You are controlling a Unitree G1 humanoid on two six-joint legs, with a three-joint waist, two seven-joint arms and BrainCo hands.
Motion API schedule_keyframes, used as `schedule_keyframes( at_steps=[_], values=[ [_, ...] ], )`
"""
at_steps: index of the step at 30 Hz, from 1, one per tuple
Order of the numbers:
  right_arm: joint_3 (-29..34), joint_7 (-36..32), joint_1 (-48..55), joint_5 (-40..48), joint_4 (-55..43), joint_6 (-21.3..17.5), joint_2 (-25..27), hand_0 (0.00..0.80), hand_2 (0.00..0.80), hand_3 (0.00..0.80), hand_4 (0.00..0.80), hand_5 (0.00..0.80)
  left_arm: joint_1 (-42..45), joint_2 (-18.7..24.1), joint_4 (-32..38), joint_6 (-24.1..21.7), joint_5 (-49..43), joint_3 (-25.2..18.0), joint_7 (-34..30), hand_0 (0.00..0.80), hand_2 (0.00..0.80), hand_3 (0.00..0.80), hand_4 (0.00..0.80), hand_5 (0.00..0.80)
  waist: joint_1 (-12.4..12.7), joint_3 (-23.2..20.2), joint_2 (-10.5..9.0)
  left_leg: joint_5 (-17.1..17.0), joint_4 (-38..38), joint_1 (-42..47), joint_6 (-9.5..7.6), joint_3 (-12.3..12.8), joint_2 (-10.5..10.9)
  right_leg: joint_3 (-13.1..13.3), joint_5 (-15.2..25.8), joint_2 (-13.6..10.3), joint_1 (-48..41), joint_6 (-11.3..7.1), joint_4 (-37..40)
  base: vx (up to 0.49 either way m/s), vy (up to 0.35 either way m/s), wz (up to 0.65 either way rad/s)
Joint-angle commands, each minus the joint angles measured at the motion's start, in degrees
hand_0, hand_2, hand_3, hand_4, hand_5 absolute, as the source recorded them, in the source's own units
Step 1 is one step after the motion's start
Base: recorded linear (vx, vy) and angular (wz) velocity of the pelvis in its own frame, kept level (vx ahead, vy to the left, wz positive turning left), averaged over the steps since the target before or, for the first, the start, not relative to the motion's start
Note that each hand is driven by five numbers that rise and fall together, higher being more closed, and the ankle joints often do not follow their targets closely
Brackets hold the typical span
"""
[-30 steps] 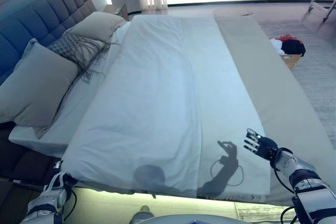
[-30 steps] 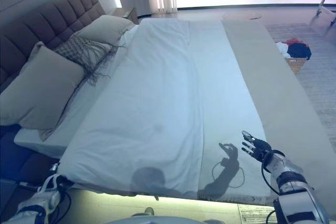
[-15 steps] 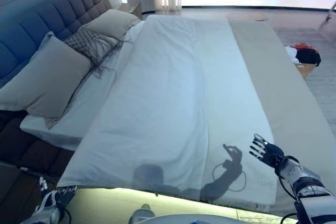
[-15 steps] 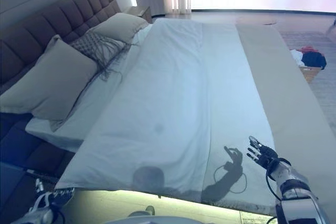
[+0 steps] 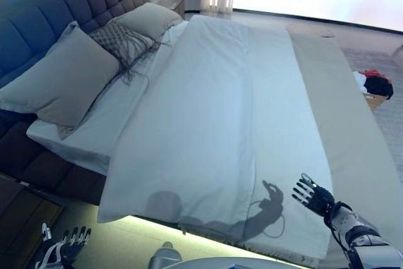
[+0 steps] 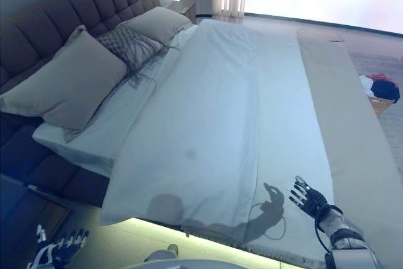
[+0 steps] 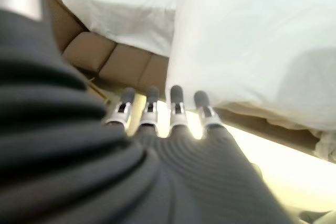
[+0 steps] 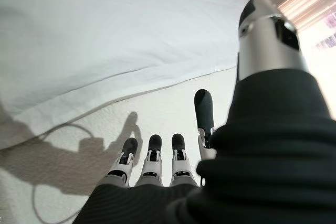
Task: Make the bed neatly
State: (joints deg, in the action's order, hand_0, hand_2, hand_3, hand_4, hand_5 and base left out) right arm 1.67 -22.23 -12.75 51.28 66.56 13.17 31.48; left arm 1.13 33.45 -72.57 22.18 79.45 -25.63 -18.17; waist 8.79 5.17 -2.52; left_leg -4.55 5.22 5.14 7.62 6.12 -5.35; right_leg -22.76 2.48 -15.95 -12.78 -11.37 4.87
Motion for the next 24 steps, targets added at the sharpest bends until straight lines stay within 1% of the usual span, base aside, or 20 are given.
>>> schedule_keyframes(
  at_steps=[1,5,11,18,22,24],
  values=[
    [2.32,-1.74,-3.47,0.10,1.72,-2.64,0.24,0.000,0.000,0.000,0.000,0.000,-4.28,-1.00,3.71,-0.71,1.41,1.29,-2.00,0.000,0.000,0.000,0.000,0.000,0.55,0.59,1.29,8.38,-3.45,3.91,-3.38,2.36,1.04,0.03,4.66,-3.22,3.87,-1.30,-2.05,0.044,-0.039,0.00],
    [2.63,-3.28,-2.13,-0.85,1.72,-2.52,0.54,0.000,0.000,0.000,0.000,0.000,-5.57,-0.39,7.10,-0.08,3.04,2.81,-2.86,0.000,0.000,0.000,0.000,0.000,-0.28,-0.23,1.33,7.80,-2.42,4.34,-3.01,3.04,0.74,0.44,4.55,-2.65,3.63,-1.23,-1.50,0.046,-0.039,0.00],
    [3.48,-5.00,0.24,-1.91,1.75,-2.20,1.07,0.000,0.000,0.000,0.000,0.000,-7.65,-0.05,9.90,-0.25,5.08,5.01,-3.48,0.000,0.000,0.000,0.000,0.000,-1.85,-1.64,1.43,6.68,-0.80,4.37,-2.40,3.63,0.41,1.27,4.68,-1.70,3.83,-1.13,-0.56,0.034,-0.042,-0.01],
    [4.29,-6.44,3.00,-3.46,1.48,-2.51,-0.07,0.000,0.000,0.000,0.000,0.000,-8.84,-1.09,10.49,-0.67,5.89,6.30,-3.99,0.000,0.000,0.000,0.000,0.000,-3.21,-2.81,1.25,6.05,-0.22,3.60,-1.92,3.87,0.07,1.72,4.25,-0.75,4.17,-1.10,-0.05,0.017,-0.039,-0.05],
    [4.30,-7.21,5.12,-3.07,1.42,-3.03,-1.39,0.000,0.000,0.000,0.000,0.000,-8.78,-2.58,10.08,-2.71,3.73,7.81,-4.64,0.000,0.000,0.000,0.000,0.000,-4.00,-3.42,1.00,5.54,-0.22,2.63,-1.51,4.25,-0.06,1.88,4.31,-0.32,4.76,-1.21,0.13,0.004,-0.041,-0.09],
    [4.25,-6.72,5.79,-2.10,1.37,-3.44,-2.52,0.000,0.000,0.000,0.000,0.000,-8.83,-3.26,9.49,-4.19,-0.41,9.16,-4.85,0.000,0.000,0.000,0.000,0.000,-4.33,-3.60,0.85,5.33,-0.22,2.27,-1.38,4.49,-0.01,1.95,4.37,-0.18,5.15,-1.29,0.13,-0.005,-0.046,-0.01]
  ],
)
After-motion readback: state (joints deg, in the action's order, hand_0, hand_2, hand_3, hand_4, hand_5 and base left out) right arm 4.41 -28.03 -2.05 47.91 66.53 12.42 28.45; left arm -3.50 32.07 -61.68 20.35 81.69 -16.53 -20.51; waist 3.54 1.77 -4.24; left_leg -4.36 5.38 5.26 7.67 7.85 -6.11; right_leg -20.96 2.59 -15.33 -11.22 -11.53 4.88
